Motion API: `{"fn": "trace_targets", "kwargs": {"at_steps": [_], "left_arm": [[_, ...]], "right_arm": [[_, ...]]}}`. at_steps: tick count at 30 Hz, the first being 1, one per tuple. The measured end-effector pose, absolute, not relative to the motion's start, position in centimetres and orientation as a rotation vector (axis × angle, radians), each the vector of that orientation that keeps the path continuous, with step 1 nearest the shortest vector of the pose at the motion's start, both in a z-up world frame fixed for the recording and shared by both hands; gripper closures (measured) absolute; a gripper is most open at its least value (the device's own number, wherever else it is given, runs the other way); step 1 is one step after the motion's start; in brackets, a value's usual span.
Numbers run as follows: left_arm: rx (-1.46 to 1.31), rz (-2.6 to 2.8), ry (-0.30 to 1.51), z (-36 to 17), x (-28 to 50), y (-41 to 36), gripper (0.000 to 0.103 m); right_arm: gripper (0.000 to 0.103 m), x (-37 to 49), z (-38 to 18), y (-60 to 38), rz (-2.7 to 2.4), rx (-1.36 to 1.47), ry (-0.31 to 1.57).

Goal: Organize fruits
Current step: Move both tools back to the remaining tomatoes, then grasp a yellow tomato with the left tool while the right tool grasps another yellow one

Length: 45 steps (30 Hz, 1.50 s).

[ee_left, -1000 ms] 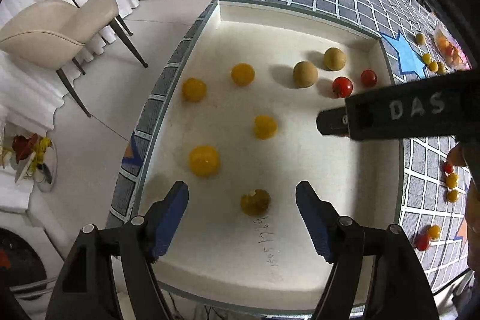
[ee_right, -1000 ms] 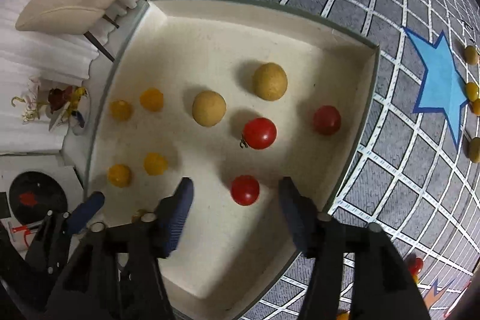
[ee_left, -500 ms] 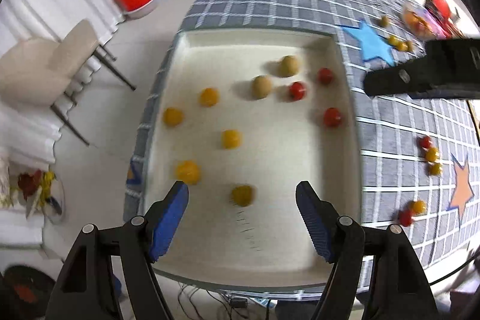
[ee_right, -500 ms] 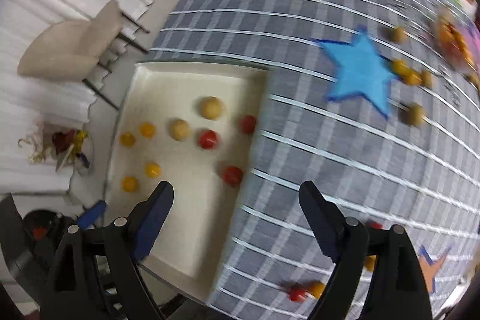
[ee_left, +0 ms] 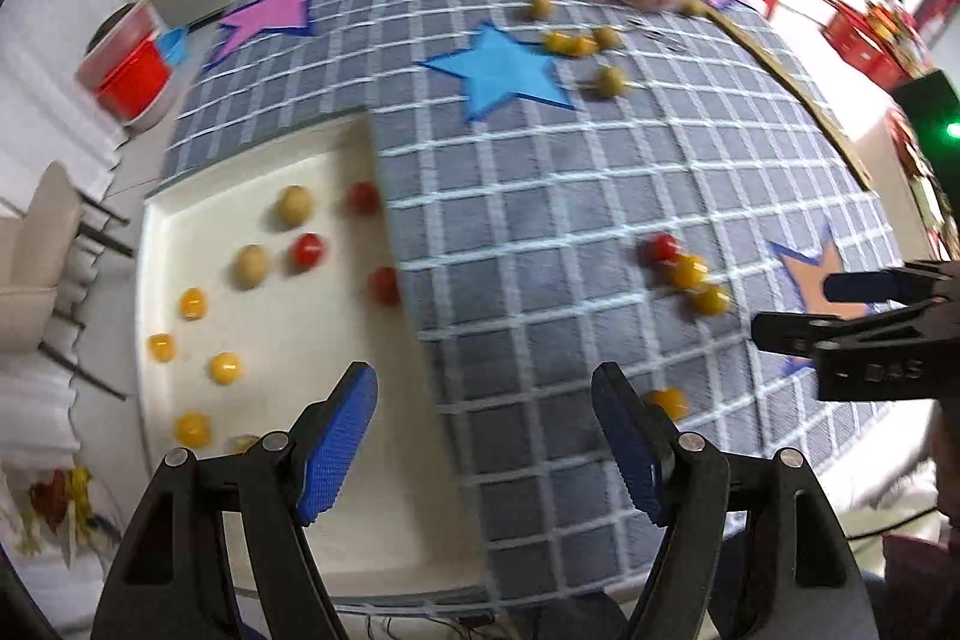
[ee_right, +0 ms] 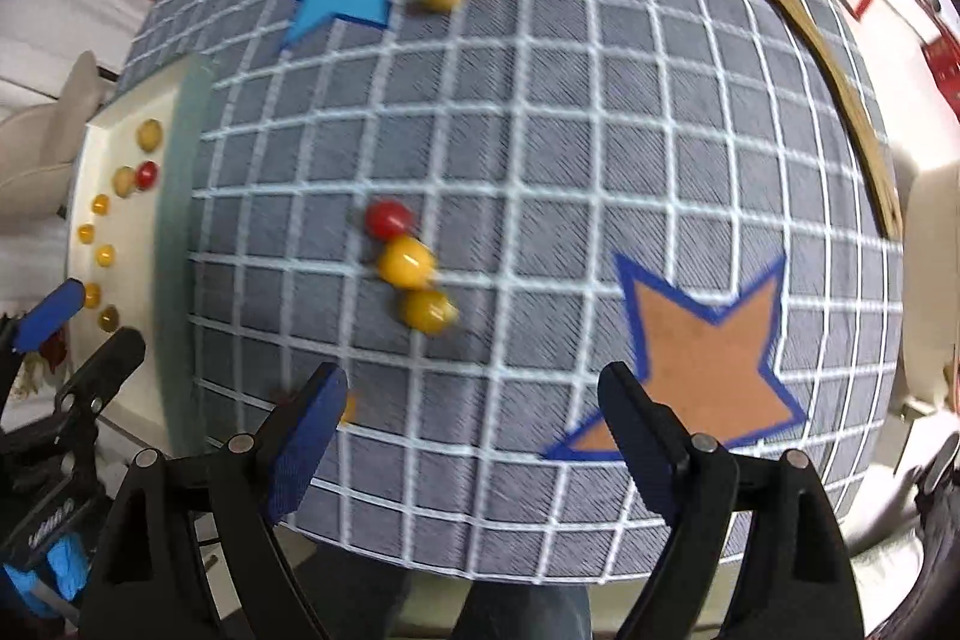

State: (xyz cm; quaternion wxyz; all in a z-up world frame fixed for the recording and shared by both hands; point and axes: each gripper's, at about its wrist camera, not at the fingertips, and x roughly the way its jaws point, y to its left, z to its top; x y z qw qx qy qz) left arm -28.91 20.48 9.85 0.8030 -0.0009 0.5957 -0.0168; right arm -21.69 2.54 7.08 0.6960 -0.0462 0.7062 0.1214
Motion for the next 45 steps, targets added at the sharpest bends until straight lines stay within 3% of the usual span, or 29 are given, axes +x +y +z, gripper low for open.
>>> {"fn": "trace_targets", "kwargs": {"at_steps": [19, 26, 33, 39, 44, 45], "left_arm": [[-0.161, 0.16, 1.278, 5.3, -32.8, 15.2, 0.028], [-0.114, 0.136, 1.25, 3.1, -33.2, 13.4, 0.028], [-0.105, 0.114, 1.22, 2.2, -33.0, 13.5, 0.028], [-0.076, 0.085, 1.192, 2.2, -32.7, 13.3, 0.032], [-0.063, 0.054, 1.179, 2.5, -32.1, 12.6, 0.055], [-0.064, 0.046, 1.179, 2.5, -32.0, 12.5, 0.059]], "right_arm": [[0.024, -21.5, 4.5, 4.0, 0.588, -0.269, 1.431], [0.029, -22.0, 4.0, 1.9, 0.589, -0.199, 1.387], [0.042, -22.3, 3.0, 2.9, 0.591, -0.193, 1.373], [0.044, -22.7, 2.9, 4.2, 0.606, -0.228, 1.346], [0.069, -22.5, 2.9, 4.8, 0.614, -0.255, 1.34], [0.079, -22.4, 2.9, 4.7, 0.618, -0.255, 1.342]]}}
